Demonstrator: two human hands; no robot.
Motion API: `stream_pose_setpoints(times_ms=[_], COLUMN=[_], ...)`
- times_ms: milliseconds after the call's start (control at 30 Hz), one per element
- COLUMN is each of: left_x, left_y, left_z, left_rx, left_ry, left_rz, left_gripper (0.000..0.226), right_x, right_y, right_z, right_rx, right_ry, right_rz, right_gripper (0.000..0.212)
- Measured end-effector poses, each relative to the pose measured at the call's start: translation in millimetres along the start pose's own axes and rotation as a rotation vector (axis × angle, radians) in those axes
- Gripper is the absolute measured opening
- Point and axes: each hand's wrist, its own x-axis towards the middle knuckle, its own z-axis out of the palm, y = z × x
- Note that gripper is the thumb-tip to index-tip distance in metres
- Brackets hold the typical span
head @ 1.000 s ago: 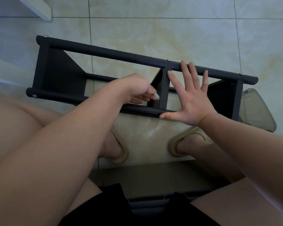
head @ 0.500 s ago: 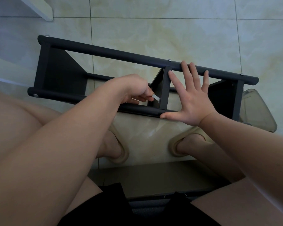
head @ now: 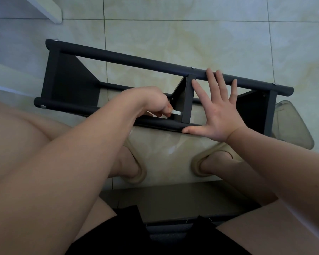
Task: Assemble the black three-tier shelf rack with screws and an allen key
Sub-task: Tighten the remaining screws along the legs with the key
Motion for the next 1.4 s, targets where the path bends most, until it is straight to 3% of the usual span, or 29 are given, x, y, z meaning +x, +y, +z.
stream_pose_setpoints(times_ms=[300,400,467,600,733,800,900,1033,1167,1400], left_x=[-3.6,-8.1,-8.6,-14.6,-16.3,-15.2,-9.1,3.2,15.5,35.5], left_y=[0.4,2.9,3.7,15.4,42.0,54.6,64.9,69.2,68.3,58.4], left_z=[1.8,3.2,1.0,-13.3,-41.0,-54.9,-73.6,-88.2,-78.5,-88.3], left_rx=[0.127,0.186,0.269,0.407,0.301,0.347,0.495,0.505,0.675,0.480], left_ry=[-0.009,0.036,0.087,0.311,0.601,0.492,0.319,0.341,0.267,0.469], left_rz=[0.003,0.009,0.005,0.027,0.295,0.348,0.272,0.180,0.092,0.166], left_gripper=[0.018,0.009,0.017,0.016,0.021,0.021,0.018,0.023,0.027,0.013], right_x=[-0.1,0.0,1.3,3.4,26.2,39.1,49.5,57.2,66.1,75.2], right_y=[1.4,1.4,1.8,7.7,26.9,39.7,56.7,68.8,72.8,74.2], right_z=[1.1,1.3,-0.3,-15.4,-47.9,-60.8,-72.0,-75.3,-73.7,-83.1], right_rx=[0.003,0.008,0.023,0.090,0.177,0.156,0.097,0.043,0.051,0.003], right_ry=[0.007,-0.003,-0.031,-0.088,-0.135,-0.206,-0.306,-0.389,-0.428,-0.225], right_rz=[-0.004,-0.006,-0.003,0.033,0.092,0.108,0.158,0.212,0.238,0.214], right_gripper=[0.126,0.126,0.126,0.125,0.098,0.075,0.056,0.038,0.028,0.022])
